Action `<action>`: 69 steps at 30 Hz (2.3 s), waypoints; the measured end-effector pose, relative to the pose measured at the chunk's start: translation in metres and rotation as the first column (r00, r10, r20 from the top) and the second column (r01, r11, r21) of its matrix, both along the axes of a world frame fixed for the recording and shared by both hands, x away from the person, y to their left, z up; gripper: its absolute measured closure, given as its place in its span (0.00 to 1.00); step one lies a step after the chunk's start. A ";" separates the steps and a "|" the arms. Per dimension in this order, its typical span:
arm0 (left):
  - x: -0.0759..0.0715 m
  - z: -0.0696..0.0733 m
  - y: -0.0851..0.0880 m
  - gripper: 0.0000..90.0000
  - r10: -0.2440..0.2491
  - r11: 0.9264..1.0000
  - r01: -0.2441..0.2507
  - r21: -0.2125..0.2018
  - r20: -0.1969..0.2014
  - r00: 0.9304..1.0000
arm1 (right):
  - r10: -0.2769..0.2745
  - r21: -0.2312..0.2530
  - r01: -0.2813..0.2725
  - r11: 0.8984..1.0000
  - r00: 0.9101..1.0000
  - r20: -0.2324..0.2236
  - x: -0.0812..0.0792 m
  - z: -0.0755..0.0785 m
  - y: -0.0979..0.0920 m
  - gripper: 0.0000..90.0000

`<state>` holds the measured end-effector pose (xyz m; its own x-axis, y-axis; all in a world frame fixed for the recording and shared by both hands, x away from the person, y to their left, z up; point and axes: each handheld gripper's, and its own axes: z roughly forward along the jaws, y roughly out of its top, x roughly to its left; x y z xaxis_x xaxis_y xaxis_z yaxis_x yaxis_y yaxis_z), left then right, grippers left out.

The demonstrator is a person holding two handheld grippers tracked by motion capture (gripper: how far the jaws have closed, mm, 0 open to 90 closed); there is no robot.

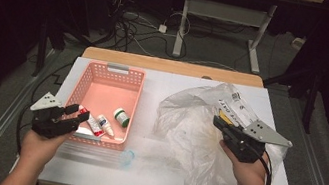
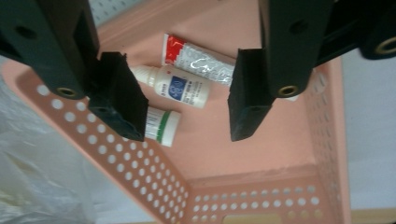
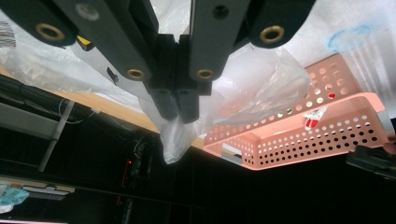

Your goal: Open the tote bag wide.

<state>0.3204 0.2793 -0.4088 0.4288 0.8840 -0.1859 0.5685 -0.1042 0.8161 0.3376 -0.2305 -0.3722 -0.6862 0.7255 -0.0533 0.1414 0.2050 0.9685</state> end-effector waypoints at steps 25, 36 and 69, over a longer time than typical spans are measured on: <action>0.075 -0.006 -0.013 0.98 0.044 0.952 0.093 0.291 -0.432 0.901 | 0.007 0.005 -0.007 1.000 1.000 -0.002 -0.001 0.000 0.000 1.00; 0.087 -0.018 -0.031 0.98 0.101 0.889 0.197 0.413 -0.597 0.796 | 0.010 0.008 -0.010 1.000 1.000 0.004 -0.003 0.002 -0.001 1.00; 0.134 -0.024 -0.059 0.98 0.165 0.845 0.223 0.486 -0.633 0.756 | 0.008 0.005 -0.008 1.000 1.000 0.006 -0.004 0.002 -0.001 1.00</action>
